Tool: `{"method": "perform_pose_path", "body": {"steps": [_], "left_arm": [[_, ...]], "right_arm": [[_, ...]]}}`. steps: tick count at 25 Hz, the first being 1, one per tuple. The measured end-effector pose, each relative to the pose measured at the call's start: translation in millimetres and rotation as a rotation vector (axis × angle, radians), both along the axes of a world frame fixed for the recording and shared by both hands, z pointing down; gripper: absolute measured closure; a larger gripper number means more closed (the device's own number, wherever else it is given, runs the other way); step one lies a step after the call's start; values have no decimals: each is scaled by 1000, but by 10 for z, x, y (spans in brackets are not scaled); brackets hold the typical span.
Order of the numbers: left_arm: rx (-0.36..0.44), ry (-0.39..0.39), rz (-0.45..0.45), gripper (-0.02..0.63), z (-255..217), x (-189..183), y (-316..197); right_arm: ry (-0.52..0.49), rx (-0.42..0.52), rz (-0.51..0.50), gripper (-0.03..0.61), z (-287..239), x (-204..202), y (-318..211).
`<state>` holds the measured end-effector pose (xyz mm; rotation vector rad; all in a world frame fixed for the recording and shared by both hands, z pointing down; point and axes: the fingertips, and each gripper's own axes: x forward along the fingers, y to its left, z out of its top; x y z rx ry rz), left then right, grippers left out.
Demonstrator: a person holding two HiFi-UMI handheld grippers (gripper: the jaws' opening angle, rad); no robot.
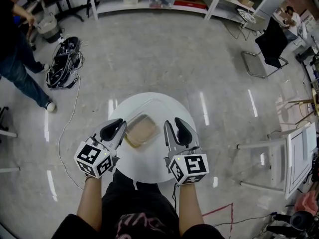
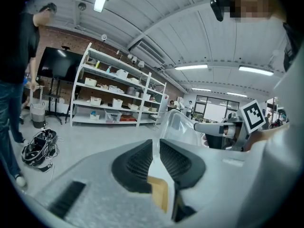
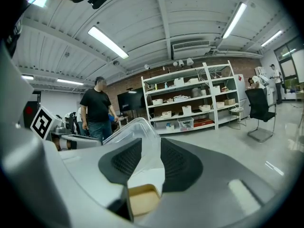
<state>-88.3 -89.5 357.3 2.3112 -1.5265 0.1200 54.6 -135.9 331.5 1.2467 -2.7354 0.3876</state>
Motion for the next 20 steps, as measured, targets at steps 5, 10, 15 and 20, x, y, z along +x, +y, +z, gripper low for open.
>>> {"method": "perform_pose_path", "body": {"steps": [5, 10, 15, 20], "left_arm": [[29, -9, -7, 569, -169, 19, 20], [58, -21, -14, 569, -330, 52, 24], [83, -28, -23, 569, -496, 88, 32], [112, -38, -28, 569, -663, 83, 47]], "right_arm": [[-15, 29, -3, 443, -177, 21, 20], [-29, 56, -8, 445, -335, 54, 19], [-42, 84, -13, 445, -504, 91, 23], [-55, 114, -19, 445, -672, 83, 31]]}}
